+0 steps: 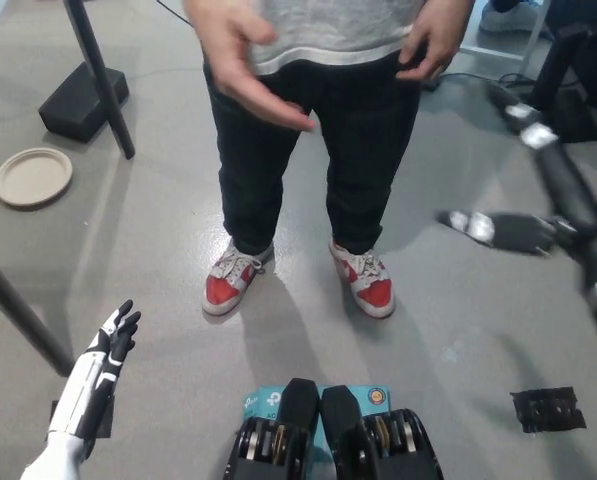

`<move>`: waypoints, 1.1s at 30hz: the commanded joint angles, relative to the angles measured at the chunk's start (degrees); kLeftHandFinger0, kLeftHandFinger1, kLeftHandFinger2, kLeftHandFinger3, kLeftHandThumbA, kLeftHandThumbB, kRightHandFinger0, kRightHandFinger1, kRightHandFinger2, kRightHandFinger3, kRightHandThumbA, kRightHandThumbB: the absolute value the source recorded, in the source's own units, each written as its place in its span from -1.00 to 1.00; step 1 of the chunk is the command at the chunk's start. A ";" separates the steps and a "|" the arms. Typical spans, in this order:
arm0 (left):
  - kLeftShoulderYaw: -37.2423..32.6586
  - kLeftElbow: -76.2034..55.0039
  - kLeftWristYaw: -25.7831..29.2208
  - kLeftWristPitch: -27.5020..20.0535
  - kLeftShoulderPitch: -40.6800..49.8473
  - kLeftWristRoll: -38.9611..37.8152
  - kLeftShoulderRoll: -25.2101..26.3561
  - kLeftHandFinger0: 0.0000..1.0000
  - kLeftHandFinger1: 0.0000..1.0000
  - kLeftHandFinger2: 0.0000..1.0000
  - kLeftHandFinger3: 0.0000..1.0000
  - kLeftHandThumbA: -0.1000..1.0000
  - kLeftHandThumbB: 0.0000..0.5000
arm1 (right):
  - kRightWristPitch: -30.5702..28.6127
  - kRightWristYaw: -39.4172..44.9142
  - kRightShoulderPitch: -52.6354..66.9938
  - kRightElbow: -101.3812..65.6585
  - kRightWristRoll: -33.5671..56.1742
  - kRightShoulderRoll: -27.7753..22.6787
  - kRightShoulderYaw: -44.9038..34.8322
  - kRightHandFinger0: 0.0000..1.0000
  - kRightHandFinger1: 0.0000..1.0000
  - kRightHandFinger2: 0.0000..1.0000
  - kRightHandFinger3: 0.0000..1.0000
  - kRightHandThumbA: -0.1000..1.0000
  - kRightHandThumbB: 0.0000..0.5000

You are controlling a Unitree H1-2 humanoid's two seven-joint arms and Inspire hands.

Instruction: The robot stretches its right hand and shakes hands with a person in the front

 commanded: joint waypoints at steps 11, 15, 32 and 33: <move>0.34 -1.09 -0.43 0.17 -0.96 -0.09 1.12 1.00 1.00 1.00 1.00 1.00 -0.56 | -11.42 -1.12 13.91 13.34 9.16 -0.28 -5.52 1.00 1.00 1.00 1.00 0.74 0.17; 0.50 -0.76 -0.21 0.13 -1.24 -0.46 0.71 1.00 1.00 1.00 1.00 1.00 -0.52 | -14.01 -1.63 14.60 20.90 8.54 0.62 -4.20 1.00 1.00 1.00 1.00 0.87 0.00; 0.76 -1.19 -0.04 0.08 -1.51 0.08 1.11 1.00 1.00 1.00 1.00 1.00 -0.53 | -19.10 -0.23 11.90 35.06 9.83 0.99 -0.49 1.00 1.00 1.00 1.00 0.76 -0.03; 0.73 -1.17 -0.02 0.09 -1.52 0.15 1.10 1.00 1.00 1.00 1.00 1.00 -0.52 | -18.99 -0.17 11.94 34.97 9.83 0.89 -0.45 1.00 1.00 1.00 1.00 0.77 -0.03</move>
